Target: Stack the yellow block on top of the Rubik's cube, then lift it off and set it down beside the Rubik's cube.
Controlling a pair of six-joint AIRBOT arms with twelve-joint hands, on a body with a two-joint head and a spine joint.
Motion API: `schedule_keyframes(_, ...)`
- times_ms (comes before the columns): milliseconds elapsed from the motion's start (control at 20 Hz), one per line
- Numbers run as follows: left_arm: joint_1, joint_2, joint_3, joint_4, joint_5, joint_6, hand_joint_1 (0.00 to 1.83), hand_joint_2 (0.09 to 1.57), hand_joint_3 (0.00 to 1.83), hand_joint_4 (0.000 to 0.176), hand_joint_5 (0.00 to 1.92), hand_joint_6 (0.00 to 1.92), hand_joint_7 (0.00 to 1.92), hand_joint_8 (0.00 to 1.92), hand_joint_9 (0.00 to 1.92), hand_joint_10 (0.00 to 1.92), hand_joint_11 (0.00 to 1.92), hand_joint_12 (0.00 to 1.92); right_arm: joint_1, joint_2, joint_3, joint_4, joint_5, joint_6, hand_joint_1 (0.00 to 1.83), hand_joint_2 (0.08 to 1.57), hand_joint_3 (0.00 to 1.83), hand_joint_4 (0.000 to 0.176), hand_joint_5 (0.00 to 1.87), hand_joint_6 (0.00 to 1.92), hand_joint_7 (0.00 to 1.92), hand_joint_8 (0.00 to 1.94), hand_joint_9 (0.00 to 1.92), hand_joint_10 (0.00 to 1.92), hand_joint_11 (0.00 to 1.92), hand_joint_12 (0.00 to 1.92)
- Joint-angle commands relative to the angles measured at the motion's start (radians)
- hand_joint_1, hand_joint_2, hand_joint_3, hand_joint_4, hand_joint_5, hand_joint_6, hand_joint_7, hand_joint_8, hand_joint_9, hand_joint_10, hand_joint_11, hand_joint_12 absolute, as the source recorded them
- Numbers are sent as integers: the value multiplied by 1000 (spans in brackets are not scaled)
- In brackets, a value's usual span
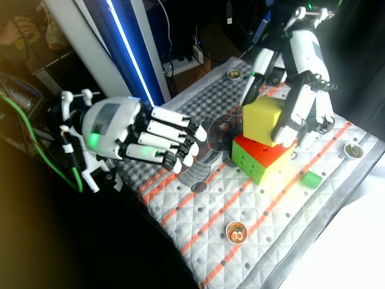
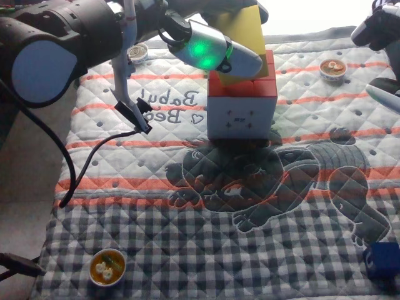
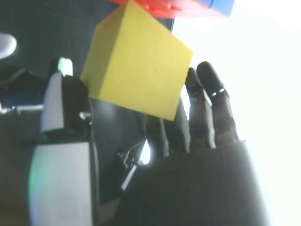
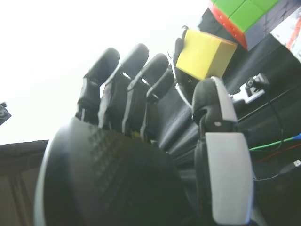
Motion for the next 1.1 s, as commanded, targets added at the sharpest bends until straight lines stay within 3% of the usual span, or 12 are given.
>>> schedule_keyframes(0,-21,-3,3,18,114,-4,947,1203,0,0,522,743,360,0,88,249,0,1165,14,-1,7,-8,119,2,953,1204,7,0,382,1001,528,958,385,1123,3,1678)
schedule_keyframes(100,-22,-5,5,18,113,-4,864,1156,0,14,478,231,292,0,79,176,0,1233,15,-1,8,-8,119,2,955,1200,4,0,370,997,520,958,374,1136,0,1676)
schedule_keyframes(150,-22,-6,7,18,112,-4,864,1156,0,14,478,231,292,0,79,176,0,1233,15,-1,8,-8,119,2,955,1200,4,0,370,997,520,958,374,1136,0,1676)
schedule_keyframes(300,-21,-11,12,18,111,-4,751,1116,0,72,426,43,171,0,24,75,0,1053,16,-1,8,-8,119,2,940,1195,0,0,377,980,523,966,394,1151,69,1681)
schedule_keyframes(350,-21,-11,14,18,111,-4,751,1116,0,72,426,43,171,0,24,75,0,1053,16,-1,8,-8,119,3,940,1195,0,0,377,980,523,966,394,1151,69,1681)
schedule_keyframes(400,-20,-13,15,18,111,-4,745,1102,0,103,411,16,148,0,41,50,0,985,17,-1,9,-8,119,3,944,1200,2,0,376,980,517,973,389,1150,66,1683)
schedule_keyframes(600,-12,-14,16,18,102,-4,784,1081,0,117,396,3,117,8,76,47,0,1016,18,-1,9,-8,119,4,966,1198,0,0,373,974,508,969,386,1150,36,1699)
schedule_keyframes(650,-9,-14,16,18,99,-4,783,1058,0,125,373,6,117,4,67,37,0,922,18,-1,9,-7,119,5,962,1194,0,0,377,975,513,968,388,1154,54,1706)
schedule_keyframes(750,-4,-13,16,18,94,-4,861,925,0,123,325,3,109,2,40,12,0,357,18,-1,9,-7,119,5,945,1193,0,0,401,924,528,944,384,1154,55,1704)
schedule_keyframes(850,1,-11,16,18,90,-4,891,836,0,136,265,0,117,1,50,11,0,440,18,-1,9,-7,119,5,985,1181,0,0,414,898,542,927,404,1108,33,1691)
schedule_keyframes(900,3,-9,17,18,88,-4,906,825,0,117,212,19,91,10,18,16,0,87,18,-1,9,-7,119,5,980,1191,0,0,400,892,538,922,405,1101,42,1683)
schedule_keyframes(1050,9,-6,23,16,82,-4,944,822,0,99,167,8,86,11,16,18,0,3,18,-1,9,-6,119,5,947,1180,0,0,412,900,553,917,416,1093,57,1665)
